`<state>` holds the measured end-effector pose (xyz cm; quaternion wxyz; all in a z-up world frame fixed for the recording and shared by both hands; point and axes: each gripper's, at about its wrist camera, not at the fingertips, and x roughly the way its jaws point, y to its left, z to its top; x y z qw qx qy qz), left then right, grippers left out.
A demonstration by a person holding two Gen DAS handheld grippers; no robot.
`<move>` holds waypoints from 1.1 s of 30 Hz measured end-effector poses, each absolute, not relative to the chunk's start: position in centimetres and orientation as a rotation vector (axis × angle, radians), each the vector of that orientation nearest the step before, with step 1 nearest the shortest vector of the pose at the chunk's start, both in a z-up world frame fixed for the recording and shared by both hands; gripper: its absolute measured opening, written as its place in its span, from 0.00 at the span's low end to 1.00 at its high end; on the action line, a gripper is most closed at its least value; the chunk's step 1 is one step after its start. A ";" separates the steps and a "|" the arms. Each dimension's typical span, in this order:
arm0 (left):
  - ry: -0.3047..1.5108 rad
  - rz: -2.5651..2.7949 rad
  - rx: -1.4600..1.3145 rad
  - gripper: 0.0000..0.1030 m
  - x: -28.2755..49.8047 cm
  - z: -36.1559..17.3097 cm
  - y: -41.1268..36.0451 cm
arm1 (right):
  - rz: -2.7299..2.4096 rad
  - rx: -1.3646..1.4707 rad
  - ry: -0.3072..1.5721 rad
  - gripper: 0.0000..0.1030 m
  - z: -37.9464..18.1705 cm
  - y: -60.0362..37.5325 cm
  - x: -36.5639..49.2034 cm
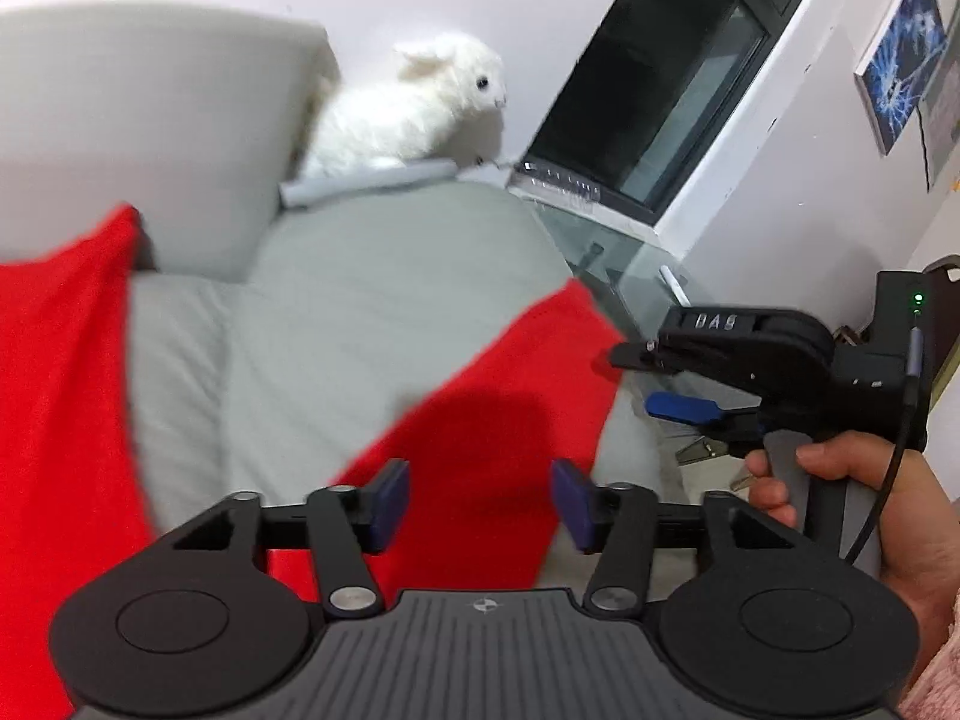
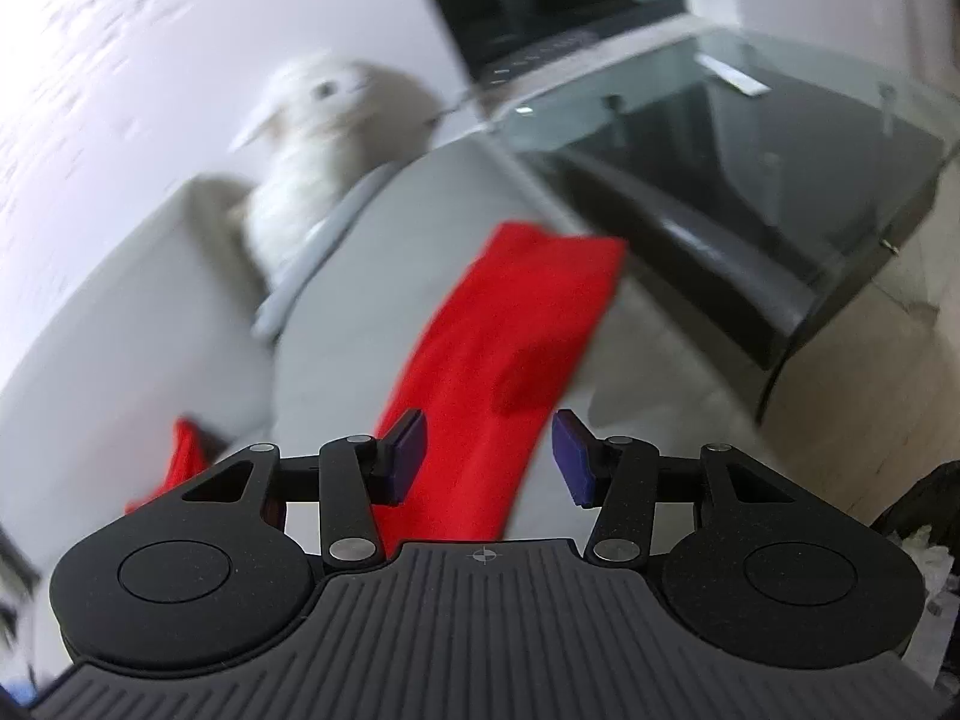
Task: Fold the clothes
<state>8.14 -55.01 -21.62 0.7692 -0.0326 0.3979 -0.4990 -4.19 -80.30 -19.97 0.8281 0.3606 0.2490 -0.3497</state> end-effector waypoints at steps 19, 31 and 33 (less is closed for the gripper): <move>1.042 -1.035 -0.190 0.65 10.3 -24.1 -60.9 | -0.661 1.137 0.241 0.29 -27.0 -89.8 -6.6; 0.895 -0.801 -0.158 0.64 11.7 -17.8 -51.7 | -0.524 0.369 0.448 0.07 -15.4 -75.9 -0.6; 0.890 -0.691 -0.128 0.64 12.5 -16.7 -48.3 | -0.471 0.228 0.481 0.07 -13.8 -71.5 0.7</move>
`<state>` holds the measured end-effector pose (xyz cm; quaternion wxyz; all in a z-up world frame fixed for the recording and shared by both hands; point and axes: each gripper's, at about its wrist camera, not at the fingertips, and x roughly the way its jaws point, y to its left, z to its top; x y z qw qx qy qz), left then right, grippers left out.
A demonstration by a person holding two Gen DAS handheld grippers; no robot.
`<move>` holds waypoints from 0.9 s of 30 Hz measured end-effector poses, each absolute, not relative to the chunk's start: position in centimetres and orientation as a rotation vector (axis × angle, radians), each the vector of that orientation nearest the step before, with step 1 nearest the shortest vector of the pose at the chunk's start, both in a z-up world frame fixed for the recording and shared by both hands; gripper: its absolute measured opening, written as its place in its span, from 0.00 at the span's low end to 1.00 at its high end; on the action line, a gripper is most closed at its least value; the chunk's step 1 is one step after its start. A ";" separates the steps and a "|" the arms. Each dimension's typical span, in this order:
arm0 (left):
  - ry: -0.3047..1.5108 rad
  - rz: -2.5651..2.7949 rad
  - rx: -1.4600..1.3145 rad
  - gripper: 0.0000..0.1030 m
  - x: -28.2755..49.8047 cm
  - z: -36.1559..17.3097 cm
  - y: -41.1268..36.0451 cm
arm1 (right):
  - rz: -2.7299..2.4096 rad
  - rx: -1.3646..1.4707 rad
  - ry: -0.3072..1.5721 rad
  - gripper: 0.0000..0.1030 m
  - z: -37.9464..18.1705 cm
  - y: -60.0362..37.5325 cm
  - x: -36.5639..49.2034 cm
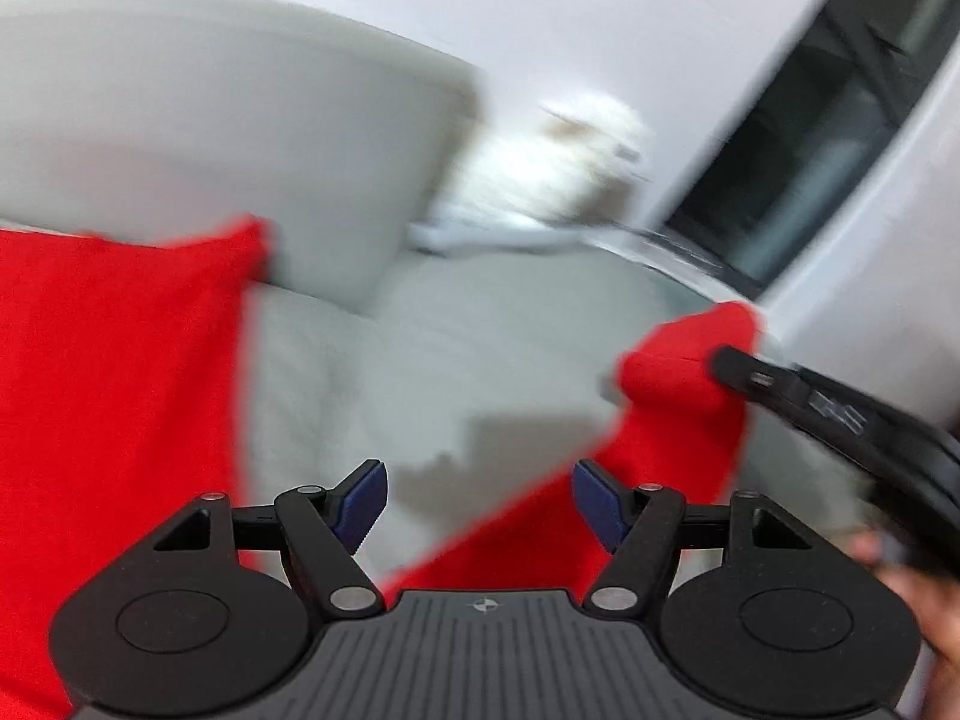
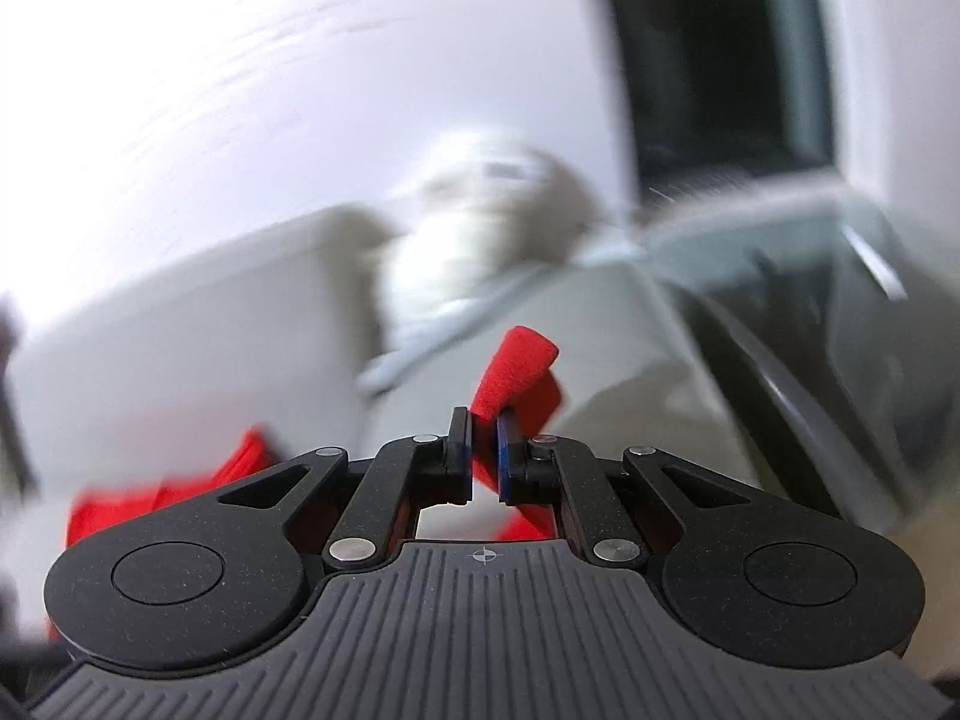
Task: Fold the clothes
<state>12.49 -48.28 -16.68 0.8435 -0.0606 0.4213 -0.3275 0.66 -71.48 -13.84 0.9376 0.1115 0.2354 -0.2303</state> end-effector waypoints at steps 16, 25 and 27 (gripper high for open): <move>0.845 -0.217 0.080 0.64 15.8 -16.3 -17.6 | -0.180 0.013 0.676 0.07 -18.3 -37.2 5.9; 0.829 -0.159 -0.052 0.64 16.7 -16.2 -9.7 | -0.089 -0.050 0.710 0.07 -19.5 -26.5 8.1; 0.821 -0.156 -0.056 0.64 16.6 -16.3 -9.5 | -0.074 -0.061 0.729 0.07 -20.0 -25.1 8.2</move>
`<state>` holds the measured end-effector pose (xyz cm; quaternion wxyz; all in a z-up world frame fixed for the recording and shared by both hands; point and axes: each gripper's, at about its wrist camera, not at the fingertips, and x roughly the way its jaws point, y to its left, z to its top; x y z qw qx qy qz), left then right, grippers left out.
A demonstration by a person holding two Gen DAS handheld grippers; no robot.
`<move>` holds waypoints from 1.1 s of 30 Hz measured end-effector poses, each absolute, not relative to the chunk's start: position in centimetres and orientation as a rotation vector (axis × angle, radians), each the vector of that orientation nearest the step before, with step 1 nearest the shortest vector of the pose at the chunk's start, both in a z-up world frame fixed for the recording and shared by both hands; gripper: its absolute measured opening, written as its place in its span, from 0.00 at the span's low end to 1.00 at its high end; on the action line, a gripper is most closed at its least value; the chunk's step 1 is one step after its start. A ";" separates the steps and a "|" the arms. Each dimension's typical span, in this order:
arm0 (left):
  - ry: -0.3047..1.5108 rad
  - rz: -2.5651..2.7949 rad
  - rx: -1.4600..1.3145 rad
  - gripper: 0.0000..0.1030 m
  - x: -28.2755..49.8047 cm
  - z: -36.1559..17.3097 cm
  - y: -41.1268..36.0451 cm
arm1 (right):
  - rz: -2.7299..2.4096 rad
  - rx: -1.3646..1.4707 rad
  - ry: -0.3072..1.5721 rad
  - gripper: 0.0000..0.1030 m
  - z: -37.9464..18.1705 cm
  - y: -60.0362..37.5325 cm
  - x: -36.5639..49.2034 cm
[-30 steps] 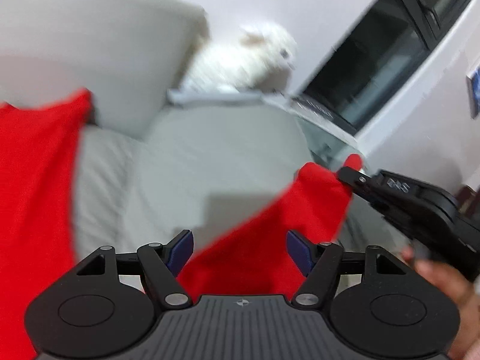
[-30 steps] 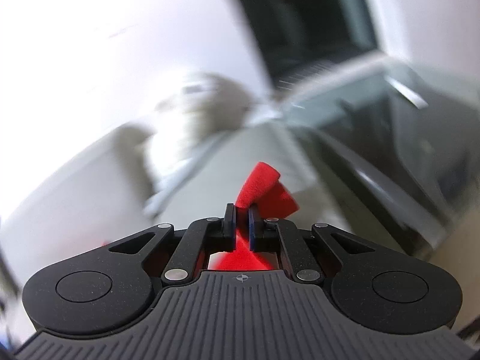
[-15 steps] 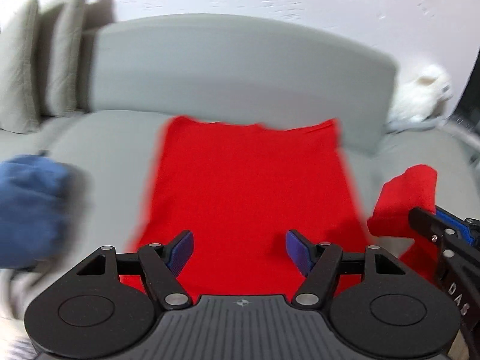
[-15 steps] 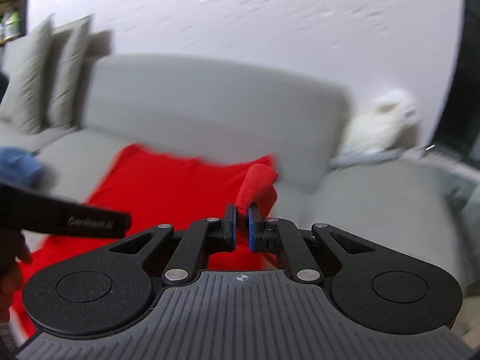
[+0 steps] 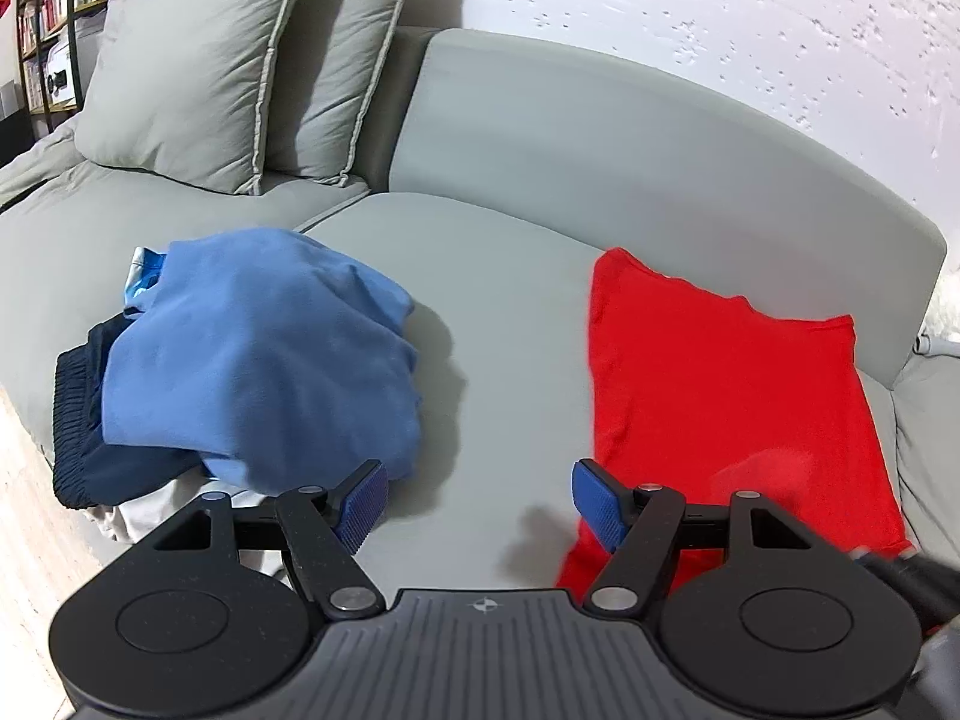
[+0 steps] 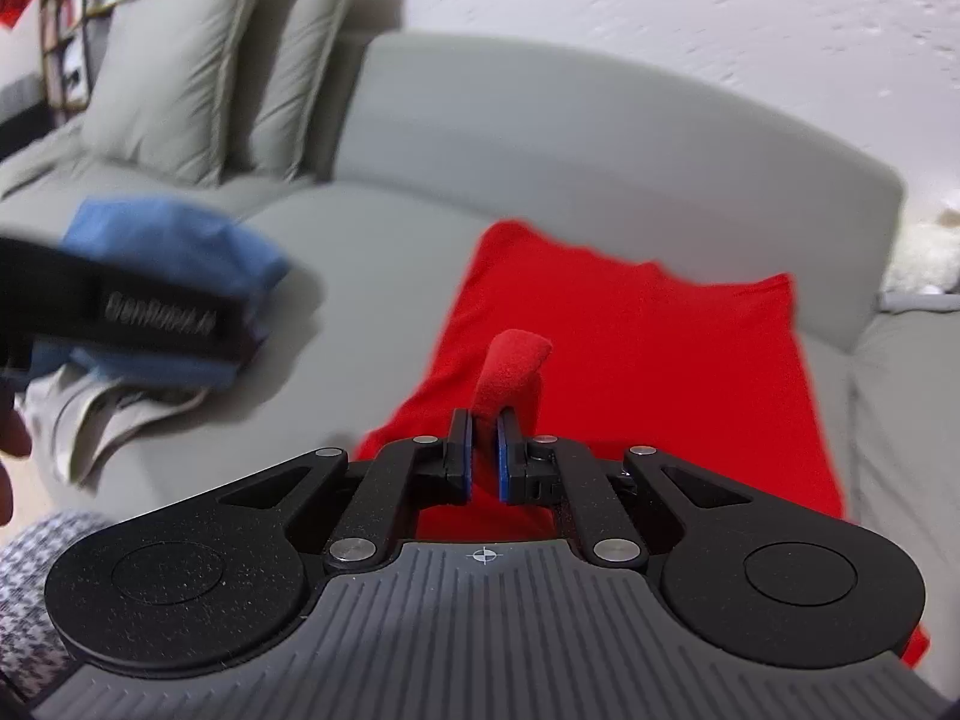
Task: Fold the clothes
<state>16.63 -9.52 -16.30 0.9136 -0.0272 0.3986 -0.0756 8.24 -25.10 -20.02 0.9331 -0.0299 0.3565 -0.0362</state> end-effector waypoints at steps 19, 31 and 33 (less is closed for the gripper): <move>0.839 -0.314 -0.001 0.66 12.6 -18.5 -13.1 | 0.006 0.246 0.850 0.60 -21.1 -31.7 -2.1; 0.977 -0.315 -0.152 0.39 17.5 -21.1 -11.8 | -0.101 0.423 0.816 0.48 -23.3 -39.2 -3.5; 1.016 -0.335 -0.169 0.39 18.3 -21.6 -12.2 | -0.104 0.414 0.804 0.46 -23.5 -39.4 -2.4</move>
